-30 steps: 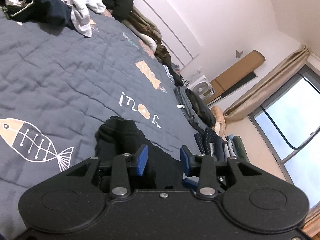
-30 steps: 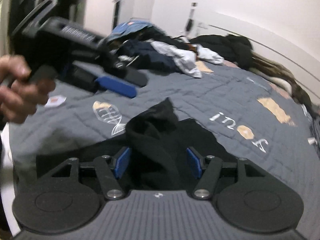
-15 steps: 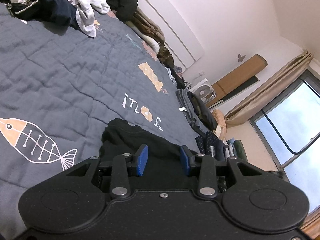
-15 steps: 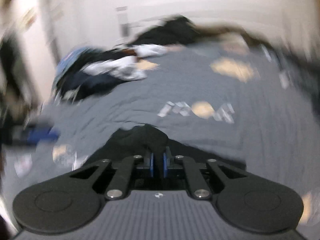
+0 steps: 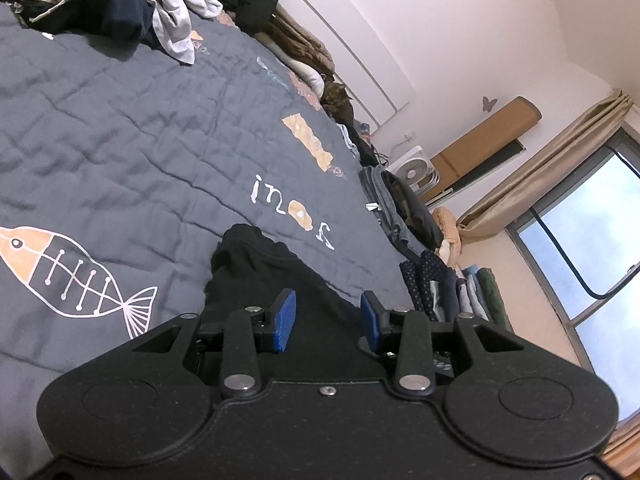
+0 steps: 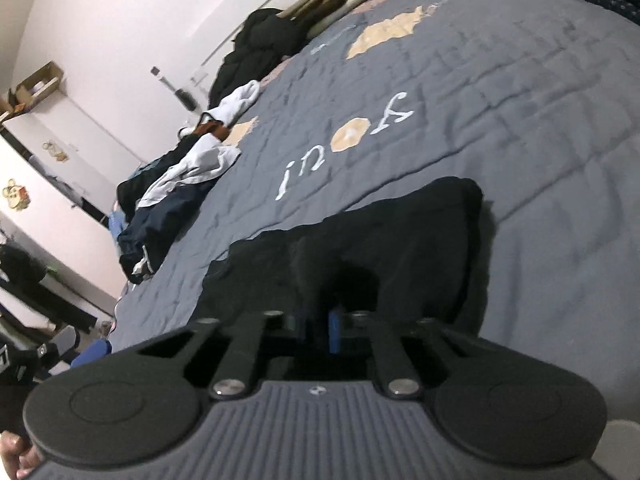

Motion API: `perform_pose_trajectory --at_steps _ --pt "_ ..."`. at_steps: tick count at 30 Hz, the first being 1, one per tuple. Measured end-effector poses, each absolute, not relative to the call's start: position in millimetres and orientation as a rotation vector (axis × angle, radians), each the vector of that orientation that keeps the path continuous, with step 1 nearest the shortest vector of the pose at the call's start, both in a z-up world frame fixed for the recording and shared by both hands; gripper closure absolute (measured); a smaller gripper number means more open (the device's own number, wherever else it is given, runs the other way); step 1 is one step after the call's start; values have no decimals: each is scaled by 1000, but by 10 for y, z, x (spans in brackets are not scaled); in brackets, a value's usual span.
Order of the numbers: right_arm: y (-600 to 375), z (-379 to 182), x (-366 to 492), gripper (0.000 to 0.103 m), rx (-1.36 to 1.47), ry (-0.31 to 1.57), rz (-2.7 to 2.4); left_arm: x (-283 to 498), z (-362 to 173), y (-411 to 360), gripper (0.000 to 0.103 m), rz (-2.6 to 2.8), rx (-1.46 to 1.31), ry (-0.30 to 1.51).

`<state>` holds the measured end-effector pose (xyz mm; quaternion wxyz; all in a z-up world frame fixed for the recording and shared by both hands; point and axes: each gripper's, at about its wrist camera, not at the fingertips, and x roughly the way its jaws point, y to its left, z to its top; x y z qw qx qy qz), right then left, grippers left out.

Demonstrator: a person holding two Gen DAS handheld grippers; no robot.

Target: Fold clothes

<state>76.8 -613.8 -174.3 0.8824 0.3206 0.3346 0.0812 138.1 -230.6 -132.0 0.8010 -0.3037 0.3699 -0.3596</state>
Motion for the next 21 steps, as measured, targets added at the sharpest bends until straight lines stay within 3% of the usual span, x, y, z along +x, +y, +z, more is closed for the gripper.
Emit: perform_pose_trajectory --at_steps 7,10,15,21 --pt "-6001 -1283 734 94 390 614 197 1369 -1330 -2333 67 -778 -637 797" --pt "-5999 -1396 809 86 258 716 131 1363 -1335 -2342 67 -780 -632 800" --pt "-6281 -1463 642 79 447 732 138 1355 -1340 -2354 67 -783 -624 805" --pt "-6115 -1142 299 74 380 630 136 1322 -1333 -2415 67 -799 -603 814"
